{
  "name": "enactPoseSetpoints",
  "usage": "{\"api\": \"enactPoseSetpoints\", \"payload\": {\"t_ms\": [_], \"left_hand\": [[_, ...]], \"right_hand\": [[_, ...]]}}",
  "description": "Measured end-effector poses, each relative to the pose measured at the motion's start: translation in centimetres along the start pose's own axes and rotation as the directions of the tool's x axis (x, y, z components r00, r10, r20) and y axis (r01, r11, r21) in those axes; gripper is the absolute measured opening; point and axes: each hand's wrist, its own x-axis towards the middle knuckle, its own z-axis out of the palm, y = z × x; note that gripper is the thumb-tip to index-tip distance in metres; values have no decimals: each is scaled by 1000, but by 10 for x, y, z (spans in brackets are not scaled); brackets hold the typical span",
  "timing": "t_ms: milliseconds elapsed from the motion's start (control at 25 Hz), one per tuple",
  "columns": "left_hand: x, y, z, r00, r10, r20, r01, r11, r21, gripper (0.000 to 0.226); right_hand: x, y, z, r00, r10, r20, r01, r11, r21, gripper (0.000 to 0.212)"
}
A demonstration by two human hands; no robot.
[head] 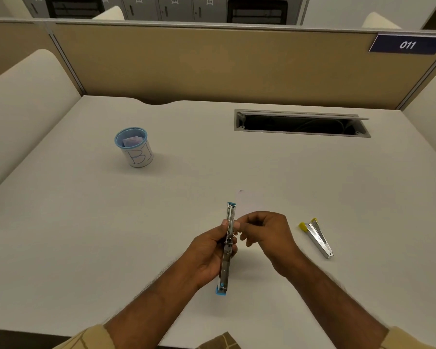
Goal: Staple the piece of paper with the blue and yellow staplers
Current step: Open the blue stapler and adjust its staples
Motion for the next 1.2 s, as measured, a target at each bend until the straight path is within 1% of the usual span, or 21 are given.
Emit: {"api": "enactPoseSetpoints", "payload": {"t_ms": [120,240,360,560,760,880,1080,1200], "left_hand": [[-3,0,1,1000,5,14,-5,1000,25,27],[-5,0,2,999,0,32,-1,999,33,27],[-6,0,4,999,-14,40,13,1000,24,28],[-7,-1,6,1000,-2,19,1,998,62,30],[-6,-1,7,1000,-6,6,5,998,61,27],[-4,-1,7,1000,-7,2,6,997,80,25],[-2,1,6,999,-30,18,28,995,96,23],[-1,1,6,999,-43,20,41,994,98,24]], "right_hand": [[0,4,3,1000,-1,-24,0,999,-50,6],[1,5,1,999,-50,-11,49,993,-105,10],[2,5,-2,995,-100,15,101,981,-165,9],[0,9,-5,990,-138,-3,135,977,-163,8],[-3,7,-5,974,-220,-50,212,969,-128,16],[-3,5,-6,965,-263,-10,261,961,-95,11],[3,7,-10,951,-299,81,310,929,-201,11],[5,10,-12,941,-332,65,337,912,-233,12]]}}
